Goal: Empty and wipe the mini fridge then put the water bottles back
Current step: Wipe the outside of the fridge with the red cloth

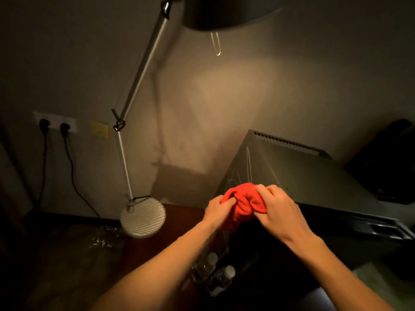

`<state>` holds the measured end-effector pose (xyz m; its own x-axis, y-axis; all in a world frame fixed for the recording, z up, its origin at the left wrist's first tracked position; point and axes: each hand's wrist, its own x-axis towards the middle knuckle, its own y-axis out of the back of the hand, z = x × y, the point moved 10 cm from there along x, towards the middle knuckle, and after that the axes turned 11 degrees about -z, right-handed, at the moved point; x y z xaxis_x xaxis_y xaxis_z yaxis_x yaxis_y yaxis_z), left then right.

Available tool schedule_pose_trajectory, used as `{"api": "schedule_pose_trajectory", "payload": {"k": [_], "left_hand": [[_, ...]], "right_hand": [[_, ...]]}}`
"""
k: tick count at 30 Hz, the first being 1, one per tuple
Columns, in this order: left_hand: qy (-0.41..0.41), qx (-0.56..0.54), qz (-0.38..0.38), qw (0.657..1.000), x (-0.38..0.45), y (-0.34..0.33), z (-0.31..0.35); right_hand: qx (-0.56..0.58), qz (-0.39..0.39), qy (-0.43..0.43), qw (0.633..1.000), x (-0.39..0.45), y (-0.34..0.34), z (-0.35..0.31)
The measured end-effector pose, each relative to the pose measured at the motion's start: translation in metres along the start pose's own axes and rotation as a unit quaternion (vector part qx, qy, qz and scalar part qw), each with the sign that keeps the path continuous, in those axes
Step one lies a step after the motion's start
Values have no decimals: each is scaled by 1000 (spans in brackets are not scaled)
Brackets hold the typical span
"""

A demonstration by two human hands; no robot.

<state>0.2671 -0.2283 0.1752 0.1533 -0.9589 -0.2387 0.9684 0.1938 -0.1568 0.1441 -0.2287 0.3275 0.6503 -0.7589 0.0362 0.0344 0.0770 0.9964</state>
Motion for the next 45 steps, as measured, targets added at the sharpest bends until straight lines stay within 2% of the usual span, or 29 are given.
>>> {"api": "schedule_pose_trajectory", "payload": {"k": [3,4,6,9,13,15,18,24,31,34,40,45], "left_hand": [[58,-68,-82,993,-9,-30,-10],[54,-98,-91,990,-7,-36,-10],[-21,-123,-57,991,-3,-32,0],[-102,-23,-16,994,-8,-24,7],[-150,70,-30,986,-22,-33,1],[-163,95,-43,981,-20,-43,-4],[-156,149,-66,974,-11,-67,-5],[-118,101,-48,987,10,-90,-5],[-104,74,7,992,49,-83,7],[-115,78,5,990,61,-75,16],[-82,5,41,996,115,-54,-18],[-87,16,26,996,113,-47,-9]], "right_hand": [[-46,34,24,998,-5,6,4],[-61,38,29,997,-5,6,5],[-102,37,29,994,-1,7,3],[-192,54,29,980,6,8,-5],[-215,91,-23,972,12,20,2],[-213,93,-44,972,18,24,7],[-189,51,-31,980,33,15,10],[-116,8,2,993,47,3,26],[-32,40,51,997,42,15,41],[-24,45,70,996,44,18,43],[6,47,26,999,57,18,67],[20,13,9,1000,69,11,74]]}}
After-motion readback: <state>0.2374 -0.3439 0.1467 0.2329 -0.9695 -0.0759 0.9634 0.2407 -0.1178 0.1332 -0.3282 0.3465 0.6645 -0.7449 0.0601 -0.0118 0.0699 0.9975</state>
